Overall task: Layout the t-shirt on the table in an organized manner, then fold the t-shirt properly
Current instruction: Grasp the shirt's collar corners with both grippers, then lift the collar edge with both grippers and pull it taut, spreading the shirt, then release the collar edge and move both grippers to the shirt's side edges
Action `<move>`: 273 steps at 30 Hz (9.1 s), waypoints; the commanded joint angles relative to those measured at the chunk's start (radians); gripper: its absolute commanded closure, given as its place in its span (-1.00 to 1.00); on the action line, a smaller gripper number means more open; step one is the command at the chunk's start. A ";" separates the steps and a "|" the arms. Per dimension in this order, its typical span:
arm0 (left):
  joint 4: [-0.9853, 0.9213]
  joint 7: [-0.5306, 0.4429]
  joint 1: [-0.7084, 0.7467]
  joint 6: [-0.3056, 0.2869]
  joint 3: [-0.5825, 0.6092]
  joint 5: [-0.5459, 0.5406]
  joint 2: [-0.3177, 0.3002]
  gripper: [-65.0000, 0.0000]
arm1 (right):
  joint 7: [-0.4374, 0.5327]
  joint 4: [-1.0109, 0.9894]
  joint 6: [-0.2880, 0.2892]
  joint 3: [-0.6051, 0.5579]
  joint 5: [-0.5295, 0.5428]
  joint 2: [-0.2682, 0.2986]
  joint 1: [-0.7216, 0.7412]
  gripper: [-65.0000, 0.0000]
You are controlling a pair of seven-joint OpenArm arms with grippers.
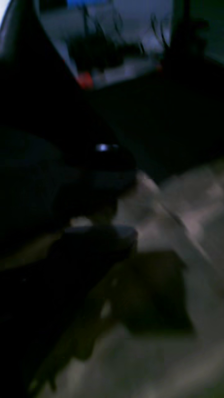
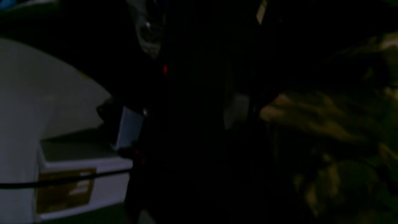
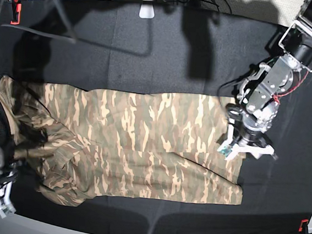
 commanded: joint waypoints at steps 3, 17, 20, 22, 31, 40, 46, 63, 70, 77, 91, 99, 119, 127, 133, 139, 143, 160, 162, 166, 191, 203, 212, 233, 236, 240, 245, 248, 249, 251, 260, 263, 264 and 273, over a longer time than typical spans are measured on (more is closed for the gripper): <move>0.067 -0.019 -0.022 0.013 -0.006 0.064 -0.003 0.19 | 0.003 0.080 -0.006 0.007 0.016 0.040 0.018 0.15; 0.401 -0.007 0.179 -0.114 -0.005 0.053 -0.149 0.19 | -0.103 0.541 -0.008 0.007 0.031 0.160 -0.280 0.15; 0.497 0.006 0.267 -0.176 -0.005 0.052 -0.216 0.19 | -0.128 0.621 -0.013 0.007 0.031 0.195 -0.347 0.15; 0.537 0.006 0.322 -0.207 -0.005 0.052 -0.250 0.19 | -0.146 0.669 -0.013 0.007 0.031 0.215 -0.389 0.15; 0.541 -0.065 0.394 -0.215 -0.005 0.092 -0.283 0.19 | -0.186 0.771 -0.025 0.007 0.031 0.242 -0.507 0.15; 0.503 -0.074 0.394 -0.223 0.008 0.090 -0.211 0.19 | -0.187 0.771 -0.028 0.007 0.031 0.243 -0.507 0.15; 0.411 -0.128 0.383 -0.220 0.042 0.219 -0.205 0.19 | -0.187 0.771 -0.028 0.007 0.031 0.243 -0.506 0.15; 0.285 -0.153 0.383 -0.120 0.042 0.325 -0.133 1.00 | -0.186 0.771 0.000 0.007 0.168 0.244 -0.596 0.15; 0.285 -0.148 0.384 -0.121 0.042 0.326 -0.134 1.00 | -0.183 0.771 0.018 0.007 0.158 0.249 -0.710 0.15; 0.285 -0.148 0.389 -0.120 0.042 0.322 -0.134 1.00 | -0.187 0.771 0.056 0.007 0.135 0.272 -0.742 0.15; 0.285 -0.148 0.389 -0.119 0.042 0.322 -0.133 1.00 | 0.093 0.581 0.014 0.007 -0.138 0.350 -0.836 0.15; 0.285 -0.149 0.389 -0.119 0.042 0.321 -0.133 1.00 | 0.209 0.445 -0.022 0.007 -0.191 0.278 -0.835 0.38; 0.285 -0.148 0.389 -0.117 0.042 0.314 -0.133 1.00 | 0.237 0.351 -0.034 0.007 -0.262 0.159 -0.770 0.74; 0.300 0.015 0.389 -0.117 0.042 0.314 -0.137 1.00 | 0.144 0.374 -0.034 0.007 -0.257 0.158 -0.773 1.00; 0.365 0.037 0.389 -0.105 0.041 0.314 -0.181 1.00 | 0.098 0.497 -0.026 0.007 -0.249 0.180 -0.799 1.00; 0.384 0.045 0.389 -0.105 0.041 0.305 -0.243 1.00 | -0.017 0.677 -0.024 0.007 -0.137 0.253 -0.866 1.00; 0.384 0.082 0.392 -0.105 0.041 0.284 -0.264 1.00 | -0.077 0.789 -0.016 0.007 -0.092 0.323 -0.951 1.00; 0.514 0.228 0.573 -0.032 0.041 0.315 -0.349 1.00 | -0.148 0.858 0.048 0.007 -0.099 0.387 -1.095 1.00; 0.514 0.261 0.577 -0.014 0.041 0.314 -0.370 1.00 | -0.162 0.875 0.036 0.007 -0.100 0.387 -1.115 1.00; 0.529 0.268 0.623 0.012 0.041 0.314 -0.402 1.00 | -0.164 0.891 0.009 0.007 -0.100 0.394 -1.131 1.00; 0.635 -0.043 0.666 -0.092 0.040 0.353 -0.406 0.39 | -0.164 0.940 -0.036 0.007 -0.101 0.451 -1.185 1.00; 0.438 -0.102 0.597 -0.099 0.040 0.396 -0.405 0.42 | -0.164 0.940 -0.037 0.007 -0.124 0.451 -1.185 1.00; 0.438 -0.121 0.678 -0.099 0.040 0.424 -0.468 0.42 | -0.175 0.940 -0.037 0.007 -0.126 0.451 -1.185 1.00; 0.438 -0.206 0.606 -0.098 0.040 0.313 -0.437 1.00 | -0.177 0.940 -0.044 0.007 -0.129 0.451 -1.185 1.00; 0.438 -0.185 0.604 -0.068 0.040 0.313 -0.435 1.00 | -0.177 0.940 -0.045 0.007 -0.129 0.451 -1.185 1.00; 0.439 -0.021 0.622 0.061 0.040 0.320 -0.423 1.00 | -0.171 0.940 -0.043 0.007 -0.130 0.451 -1.186 1.00; 0.440 -0.024 0.707 0.064 0.040 0.378 -0.415 1.00 | -0.133 0.965 -0.042 0.007 -0.161 0.451 -1.189 1.00; 0.440 -0.019 0.767 0.111 0.040 0.425 -0.416 1.00 | -0.137 0.972 -0.040 0.007 -0.182 0.454 -1.189 1.00; 0.440 -0.014 0.784 0.138 0.040 0.443 -0.416 1.00 | -0.139 0.973 -0.031 0.007 -0.181 0.454 -1.190 1.00; 0.440 0.005 0.812 0.167 0.040 0.477 -0.416 1.00 | -0.142 0.973 -0.014 0.007 -0.182 0.454 -1.205 1.00; 0.482 0.044 0.937 0.198 0.040 0.572 -0.416 1.00 | -0.145 0.973 -0.052 0.007 -0.183 0.547 -1.330 1.00; 0.525 0.045 0.964 0.198 0.040 0.579 -0.416 1.00 | -0.156 0.973 -0.054 0.007 -0.183 0.570 -1.334 1.00; 0.537 0.045 0.966 0.198 0.040 0.576 -0.416 1.00 | -0.156 0.973 -0.054 0.007 -0.183 0.574 -1.334 1.00; 0.576 0.044 0.966 0.198 0.040 0.576 -0.416 1.00 | -0.148 0.973 -0.054 0.007 -0.183 0.581 -1.335 1.00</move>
